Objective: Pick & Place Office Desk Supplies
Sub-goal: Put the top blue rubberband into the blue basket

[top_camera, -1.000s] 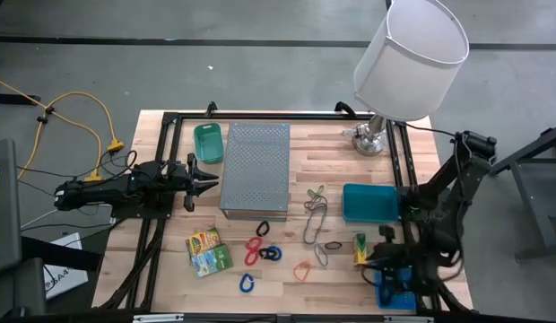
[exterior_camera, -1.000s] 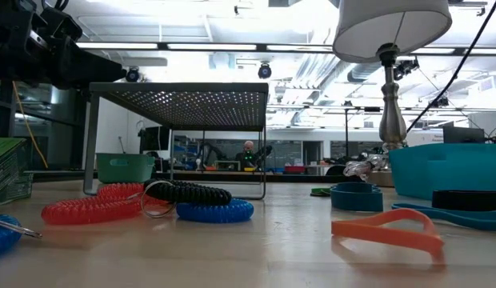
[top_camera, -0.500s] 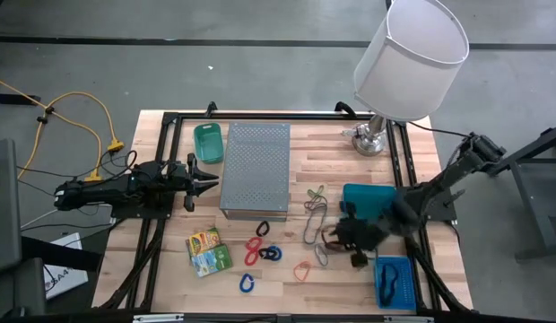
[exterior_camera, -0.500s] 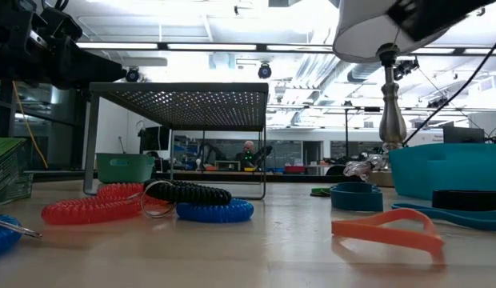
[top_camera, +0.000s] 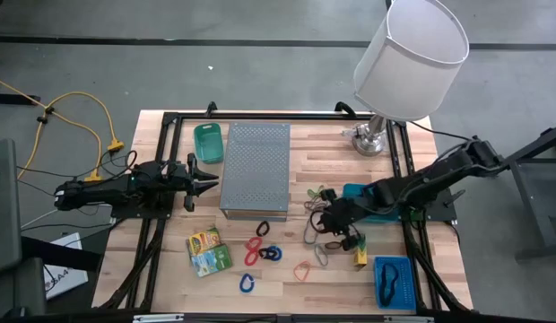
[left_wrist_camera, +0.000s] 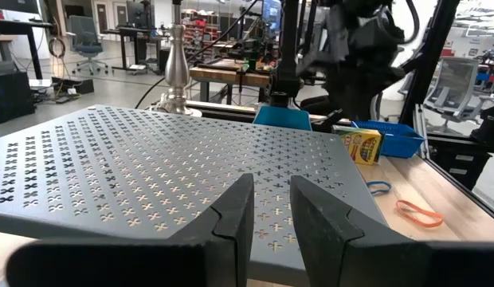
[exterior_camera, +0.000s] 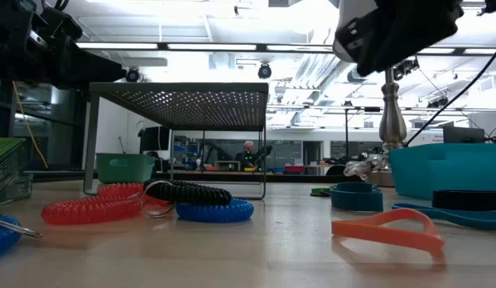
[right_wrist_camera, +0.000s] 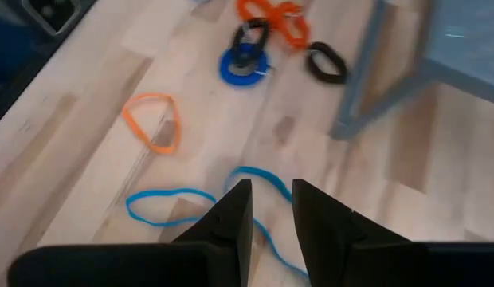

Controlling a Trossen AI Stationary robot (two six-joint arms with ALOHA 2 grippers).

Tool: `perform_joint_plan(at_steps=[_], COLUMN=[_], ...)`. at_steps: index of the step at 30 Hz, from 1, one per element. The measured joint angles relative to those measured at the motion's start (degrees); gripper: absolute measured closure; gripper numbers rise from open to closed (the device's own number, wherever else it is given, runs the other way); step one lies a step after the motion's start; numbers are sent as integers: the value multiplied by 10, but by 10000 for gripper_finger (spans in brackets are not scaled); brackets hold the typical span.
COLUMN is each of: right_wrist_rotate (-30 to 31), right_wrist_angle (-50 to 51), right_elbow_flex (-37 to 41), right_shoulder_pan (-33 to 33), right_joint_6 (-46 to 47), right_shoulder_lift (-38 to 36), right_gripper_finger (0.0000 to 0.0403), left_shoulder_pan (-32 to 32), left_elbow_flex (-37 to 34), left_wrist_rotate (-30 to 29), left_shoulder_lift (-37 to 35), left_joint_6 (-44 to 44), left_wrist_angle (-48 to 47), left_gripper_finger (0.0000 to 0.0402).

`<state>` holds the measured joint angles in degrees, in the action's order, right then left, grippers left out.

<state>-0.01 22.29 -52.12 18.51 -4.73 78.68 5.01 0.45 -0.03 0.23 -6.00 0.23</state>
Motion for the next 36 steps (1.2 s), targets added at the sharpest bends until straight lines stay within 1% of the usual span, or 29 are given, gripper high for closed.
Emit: perform_joint_plan(at_steps=[6,11,15,20,26,31,36], right_wrist_rotate=[-47,-52,-74,-79,-75,-70,-79], right_wrist_angle=[-43,-70,-79,-83,-92,-98,-108], right_elbow_flex=[0,0,0,0,0,0,0], right_shoulder_pan=[-15,-14,-14,-13,-9,-2,3], right_joint_6=[-34,-54,-40,-16,1,1,2], right_shoulder_lift=[73,126,155,174,175,177,201], right_gripper_finger=[323,323,323,323,323,323,323], left_shoulder_pan=[0,0,0,0,0,0,0], left_elbow_flex=[0,0,0,0,0,0,0], left_wrist_rotate=[0,0,0,0,0,0,0], left_shoulder_lift=[0,0,0,0,0,0,0], left_joint_6=[0,0,0,0,0,0,0], left_wrist_angle=[0,0,0,0,0,0,0], left_gripper_finger=[323,323,323,323,323,323,323])
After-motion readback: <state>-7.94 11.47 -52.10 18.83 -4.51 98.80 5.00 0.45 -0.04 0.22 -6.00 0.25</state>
